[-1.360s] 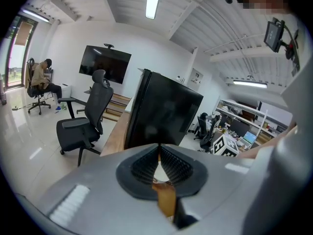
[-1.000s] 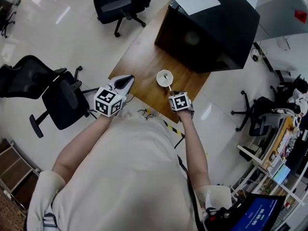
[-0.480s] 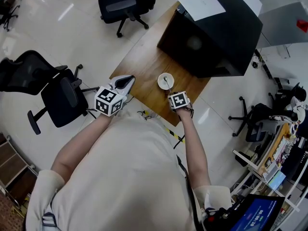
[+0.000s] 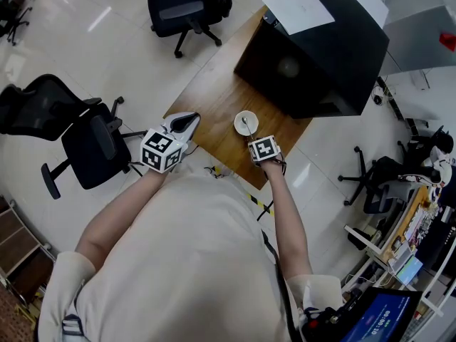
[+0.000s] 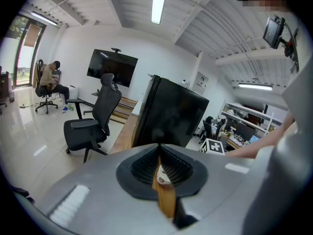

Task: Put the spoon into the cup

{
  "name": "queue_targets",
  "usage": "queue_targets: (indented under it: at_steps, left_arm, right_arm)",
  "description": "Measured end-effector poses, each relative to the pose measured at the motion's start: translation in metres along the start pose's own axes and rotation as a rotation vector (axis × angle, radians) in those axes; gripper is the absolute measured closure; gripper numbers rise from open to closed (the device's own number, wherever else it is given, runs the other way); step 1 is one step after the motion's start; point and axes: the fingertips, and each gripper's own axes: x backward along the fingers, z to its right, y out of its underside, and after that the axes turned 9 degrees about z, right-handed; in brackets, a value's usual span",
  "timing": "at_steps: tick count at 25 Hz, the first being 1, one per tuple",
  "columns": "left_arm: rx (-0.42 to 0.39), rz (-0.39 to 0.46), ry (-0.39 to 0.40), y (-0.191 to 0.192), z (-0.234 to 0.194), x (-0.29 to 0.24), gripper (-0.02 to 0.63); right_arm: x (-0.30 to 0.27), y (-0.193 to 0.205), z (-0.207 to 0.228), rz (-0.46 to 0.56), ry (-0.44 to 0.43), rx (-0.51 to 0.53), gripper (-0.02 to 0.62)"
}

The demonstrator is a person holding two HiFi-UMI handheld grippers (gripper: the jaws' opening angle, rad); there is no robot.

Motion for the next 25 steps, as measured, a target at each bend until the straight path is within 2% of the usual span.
queue_targets:
  at_steps: [1, 3, 6, 10, 25]
  left_arm:
    - [-0.001, 0.001, -0.002, 0.0, -0.001, 0.0, 0.606]
    - [-0.003, 0.004, -0.007, -0.001, -0.002, 0.001, 0.606]
    - [-0.004, 0.008, -0.014, -0.003, -0.004, 0.003, 0.606]
    - [-0.004, 0.012, -0.021, -0.004, -0.007, 0.006, 0.606]
    - [-0.003, 0.022, -0.024, -0.007, -0.013, 0.007, 0.606]
  right_arm:
    - [0.001, 0.002, 0.002, -0.011, 0.01, 0.001, 0.468]
    - [0.005, 0.009, 0.02, -0.059, 0.089, 0.029, 0.468]
    - [-0.002, 0.002, 0.011, -0.022, 0.038, 0.016, 0.468]
    - [-0.002, 0.001, 0.02, -0.039, 0.073, 0.036, 0.468]
    - [-0.005, -0.008, 0.019, -0.039, 0.071, 0.032, 0.468]
